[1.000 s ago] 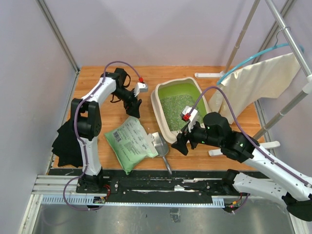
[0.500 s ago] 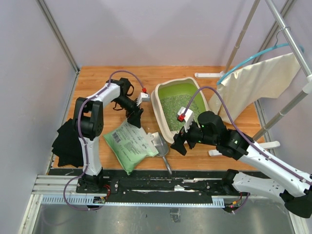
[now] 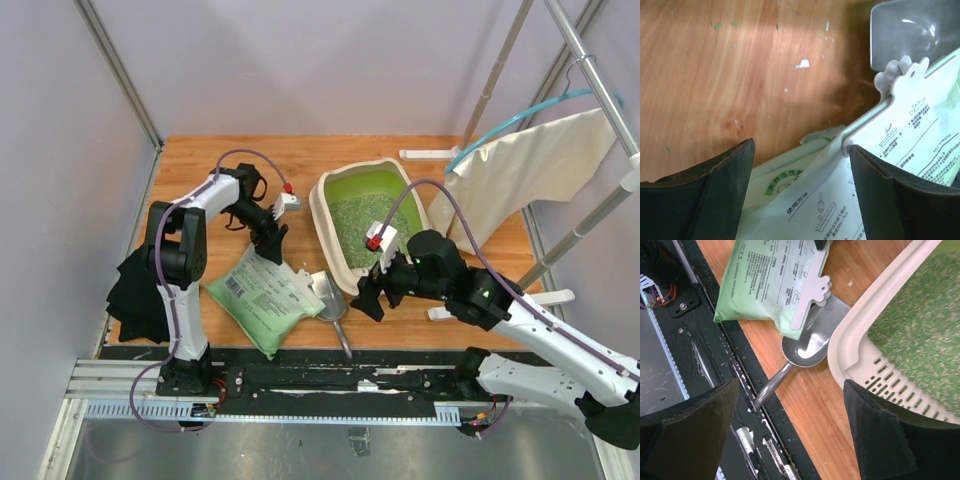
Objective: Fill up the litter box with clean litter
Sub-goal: Adjust the cat litter bag at the center of the board.
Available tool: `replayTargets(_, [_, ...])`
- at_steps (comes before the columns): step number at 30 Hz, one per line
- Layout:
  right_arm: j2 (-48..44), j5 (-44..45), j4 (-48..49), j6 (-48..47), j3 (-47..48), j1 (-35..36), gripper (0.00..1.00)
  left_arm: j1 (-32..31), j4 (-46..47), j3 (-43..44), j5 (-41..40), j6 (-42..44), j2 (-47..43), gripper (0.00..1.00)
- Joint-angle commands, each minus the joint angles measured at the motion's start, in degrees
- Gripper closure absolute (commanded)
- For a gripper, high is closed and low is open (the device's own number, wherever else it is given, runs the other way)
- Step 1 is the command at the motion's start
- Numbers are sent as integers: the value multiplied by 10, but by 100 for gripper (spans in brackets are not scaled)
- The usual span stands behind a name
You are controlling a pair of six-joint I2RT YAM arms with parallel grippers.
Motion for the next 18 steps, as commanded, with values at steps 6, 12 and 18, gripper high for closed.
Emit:
replayTargets(6, [63, -56, 31, 67, -16, 3, 15, 26, 32, -124, -30, -69, -127, 24])
replayTargets(12, [94, -20, 24, 95, -14, 3, 16, 31, 49, -170, -43, -119, -197, 31])
replayTargets(18, [88, 13, 8, 133, -20, 3, 17, 42, 95, -251, -51, -163, -273, 37])
